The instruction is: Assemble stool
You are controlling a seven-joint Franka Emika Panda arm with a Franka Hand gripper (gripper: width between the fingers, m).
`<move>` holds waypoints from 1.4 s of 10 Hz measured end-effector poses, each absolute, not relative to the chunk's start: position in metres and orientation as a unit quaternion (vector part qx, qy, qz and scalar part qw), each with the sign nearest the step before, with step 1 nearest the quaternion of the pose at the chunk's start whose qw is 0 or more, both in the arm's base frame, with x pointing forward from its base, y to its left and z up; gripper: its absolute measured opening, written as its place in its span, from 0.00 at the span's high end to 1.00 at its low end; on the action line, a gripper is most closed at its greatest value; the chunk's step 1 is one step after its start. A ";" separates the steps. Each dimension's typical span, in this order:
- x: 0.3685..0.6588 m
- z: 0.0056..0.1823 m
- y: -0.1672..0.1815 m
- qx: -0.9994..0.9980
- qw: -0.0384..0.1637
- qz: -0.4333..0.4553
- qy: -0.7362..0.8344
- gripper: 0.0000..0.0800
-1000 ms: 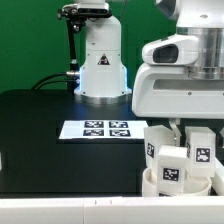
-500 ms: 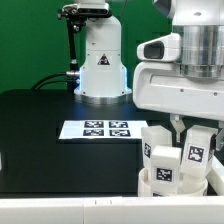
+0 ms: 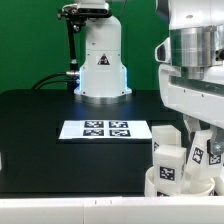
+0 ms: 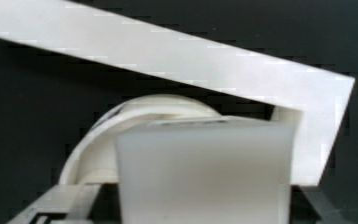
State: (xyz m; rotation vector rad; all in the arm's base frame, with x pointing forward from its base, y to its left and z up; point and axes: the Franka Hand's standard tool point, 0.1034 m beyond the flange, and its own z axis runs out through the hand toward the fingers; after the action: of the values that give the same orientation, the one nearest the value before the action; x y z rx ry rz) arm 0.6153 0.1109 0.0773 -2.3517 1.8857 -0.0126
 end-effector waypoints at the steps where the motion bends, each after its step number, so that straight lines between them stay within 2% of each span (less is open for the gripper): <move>1: 0.616 0.078 0.113 -0.721 0.069 0.004 0.690 0.58; 3: 0.624 0.082 0.120 -0.565 0.092 0.004 0.820 0.58; 5: 0.625 0.081 0.120 -0.488 0.126 -0.012 0.864 0.58; 7: 0.624 0.081 0.120 -0.505 0.123 -0.012 0.854 0.58; 8: 0.624 0.081 0.120 -0.514 0.123 -0.014 0.849 0.37; 9: 0.624 0.081 0.121 -0.533 0.122 -0.015 0.837 0.25; 10: 0.624 0.084 0.120 -0.576 0.118 -0.013 0.809 0.25; 12: 0.629 0.098 0.122 -0.702 0.125 -0.035 0.700 0.19; 14: 0.622 0.100 0.137 -0.803 0.106 -0.018 0.586 0.19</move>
Offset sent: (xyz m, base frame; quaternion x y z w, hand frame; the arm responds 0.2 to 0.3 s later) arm 0.0044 -0.0009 -0.0010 0.1110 -0.0031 0.4179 0.9017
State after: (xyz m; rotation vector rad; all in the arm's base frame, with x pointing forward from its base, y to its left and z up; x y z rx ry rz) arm 0.6222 0.1368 0.1002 -2.3670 1.7265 -0.0519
